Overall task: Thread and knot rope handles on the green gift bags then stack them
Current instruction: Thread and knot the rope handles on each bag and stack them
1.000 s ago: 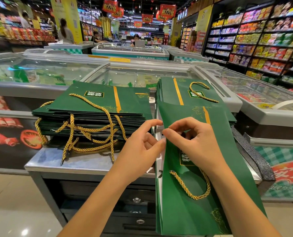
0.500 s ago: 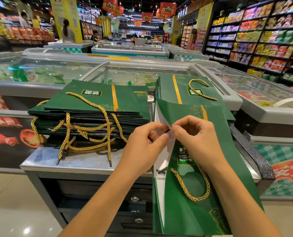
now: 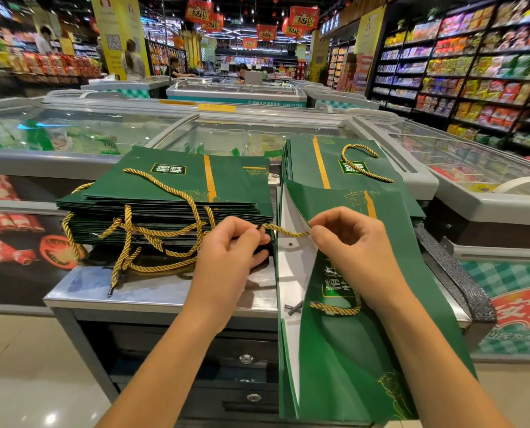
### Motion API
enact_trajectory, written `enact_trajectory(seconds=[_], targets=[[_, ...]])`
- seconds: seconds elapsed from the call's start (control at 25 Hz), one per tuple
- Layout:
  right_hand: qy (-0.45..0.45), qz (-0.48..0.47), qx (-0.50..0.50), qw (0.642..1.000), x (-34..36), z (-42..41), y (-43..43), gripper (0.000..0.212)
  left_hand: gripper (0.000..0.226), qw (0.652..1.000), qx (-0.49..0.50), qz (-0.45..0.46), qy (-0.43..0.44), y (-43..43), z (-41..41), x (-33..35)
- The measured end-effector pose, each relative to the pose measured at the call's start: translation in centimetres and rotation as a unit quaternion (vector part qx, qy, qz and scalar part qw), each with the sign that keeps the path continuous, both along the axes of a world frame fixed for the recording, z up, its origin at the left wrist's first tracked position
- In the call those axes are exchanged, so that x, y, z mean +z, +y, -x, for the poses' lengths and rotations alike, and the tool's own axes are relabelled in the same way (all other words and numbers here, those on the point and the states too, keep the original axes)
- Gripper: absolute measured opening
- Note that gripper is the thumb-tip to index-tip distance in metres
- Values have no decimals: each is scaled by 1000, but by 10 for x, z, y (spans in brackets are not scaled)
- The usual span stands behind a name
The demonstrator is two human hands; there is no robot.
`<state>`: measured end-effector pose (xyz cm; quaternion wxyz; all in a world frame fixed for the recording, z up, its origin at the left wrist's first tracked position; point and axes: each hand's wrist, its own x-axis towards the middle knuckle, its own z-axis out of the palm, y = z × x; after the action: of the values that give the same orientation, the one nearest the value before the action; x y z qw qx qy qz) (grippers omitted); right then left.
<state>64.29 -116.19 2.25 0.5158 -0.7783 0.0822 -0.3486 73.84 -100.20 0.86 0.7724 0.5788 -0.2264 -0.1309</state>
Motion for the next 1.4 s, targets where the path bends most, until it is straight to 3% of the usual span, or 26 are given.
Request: enact_trajectory(seconds=[0.08,0.2,0.28,0.44,0.56,0.72,0.8,0.88,1.04,1.12,1.32,1.4], targets=[[10,22,9,1000,-3,-2,0,9,17,999,-10,-42,-18,-1,3,-1],[27,126,-8,992,-10,-4,-1,11,21,999,-34,-24,24,0,3,3],[33,181,-19,983,-13,-6,-3,13,21,999,-29,-40,4,2,1,4],[31,196,-18,980,-13,-6,-8,15,44,985,-48,-131,-102,6,3,3],[34,186,-14,982,-12,-3,-8,19,59,980,-60,-156,-112,7,4,5],[47,204,-8,978,-5,1,-8,24,61,978,-75,-153,-119,7,7,7],[72,271,-33,959,2,1,-8,25,60,983,-78,-133,-95,10,6,8],[100,376,-99,916,4,3,-7,18,59,985,-92,-122,-77,11,5,8],[95,423,-125,892,-2,11,-2,6,54,973,-140,-156,-94,11,4,9],[85,399,-137,903,-5,13,-2,6,54,972,-130,-165,-104,9,4,8],[35,166,-145,975,0,22,-11,7,57,974,-151,-146,-90,11,5,7],[44,196,-164,966,2,26,-15,6,58,974,-165,-138,-79,10,4,8]])
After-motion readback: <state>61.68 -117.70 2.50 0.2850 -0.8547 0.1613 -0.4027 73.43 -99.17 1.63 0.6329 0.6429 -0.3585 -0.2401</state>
